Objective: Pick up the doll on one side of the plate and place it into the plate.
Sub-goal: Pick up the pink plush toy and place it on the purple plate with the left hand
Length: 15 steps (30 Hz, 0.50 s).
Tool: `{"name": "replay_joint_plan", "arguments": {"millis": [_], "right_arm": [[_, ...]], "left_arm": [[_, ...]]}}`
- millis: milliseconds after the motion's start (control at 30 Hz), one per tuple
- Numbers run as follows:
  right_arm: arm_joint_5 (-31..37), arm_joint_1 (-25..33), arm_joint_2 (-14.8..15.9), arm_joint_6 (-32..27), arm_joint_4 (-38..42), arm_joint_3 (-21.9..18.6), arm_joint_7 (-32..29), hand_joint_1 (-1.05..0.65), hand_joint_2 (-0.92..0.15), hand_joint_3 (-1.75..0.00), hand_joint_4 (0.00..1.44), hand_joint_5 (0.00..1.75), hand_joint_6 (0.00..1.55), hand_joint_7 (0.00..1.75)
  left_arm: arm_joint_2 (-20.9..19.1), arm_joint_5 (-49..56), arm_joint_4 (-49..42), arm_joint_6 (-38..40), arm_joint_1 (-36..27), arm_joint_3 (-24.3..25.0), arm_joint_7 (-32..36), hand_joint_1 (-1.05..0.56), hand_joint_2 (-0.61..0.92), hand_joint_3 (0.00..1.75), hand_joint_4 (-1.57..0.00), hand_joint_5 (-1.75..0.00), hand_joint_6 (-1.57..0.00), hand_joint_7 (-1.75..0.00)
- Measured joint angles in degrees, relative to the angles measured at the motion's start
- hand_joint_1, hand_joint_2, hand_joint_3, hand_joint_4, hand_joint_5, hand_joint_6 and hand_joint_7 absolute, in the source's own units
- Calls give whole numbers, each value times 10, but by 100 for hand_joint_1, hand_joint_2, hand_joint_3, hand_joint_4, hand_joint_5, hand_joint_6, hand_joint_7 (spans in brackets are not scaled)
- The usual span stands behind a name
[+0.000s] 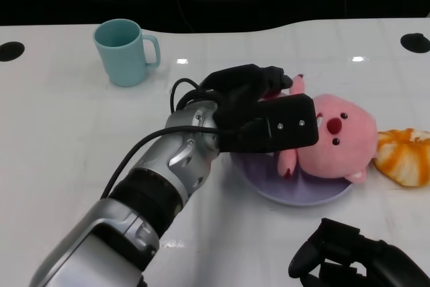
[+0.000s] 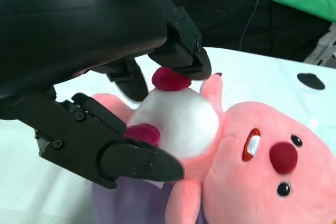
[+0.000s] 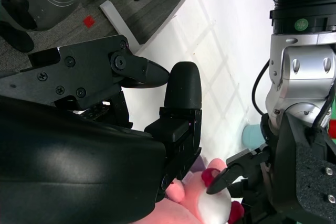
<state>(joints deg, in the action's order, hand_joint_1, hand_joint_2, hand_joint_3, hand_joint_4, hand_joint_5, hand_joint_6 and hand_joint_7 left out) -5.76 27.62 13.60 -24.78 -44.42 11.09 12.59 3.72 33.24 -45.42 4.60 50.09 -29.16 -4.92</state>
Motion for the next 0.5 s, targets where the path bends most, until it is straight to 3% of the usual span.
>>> {"name": "replay_joint_plan", "arguments": {"millis": [167, 500], "right_arm": [[0, 0, 0, 2, 1, -1, 3, -25, -92, -52, 65, 175, 48, 167], [-3, 0, 2, 12, 6, -12, 9, -26, -92, -51, 65, 175, 48, 166]], "left_arm": [[-22, 11, 41, 5, -1, -16, -43, -98, 92, 44, 0, -12, -14, 0], [-75, 17, 151, 16, -36, -15, -100, -98, 92, 45, 0, -11, -8, 0]]}}
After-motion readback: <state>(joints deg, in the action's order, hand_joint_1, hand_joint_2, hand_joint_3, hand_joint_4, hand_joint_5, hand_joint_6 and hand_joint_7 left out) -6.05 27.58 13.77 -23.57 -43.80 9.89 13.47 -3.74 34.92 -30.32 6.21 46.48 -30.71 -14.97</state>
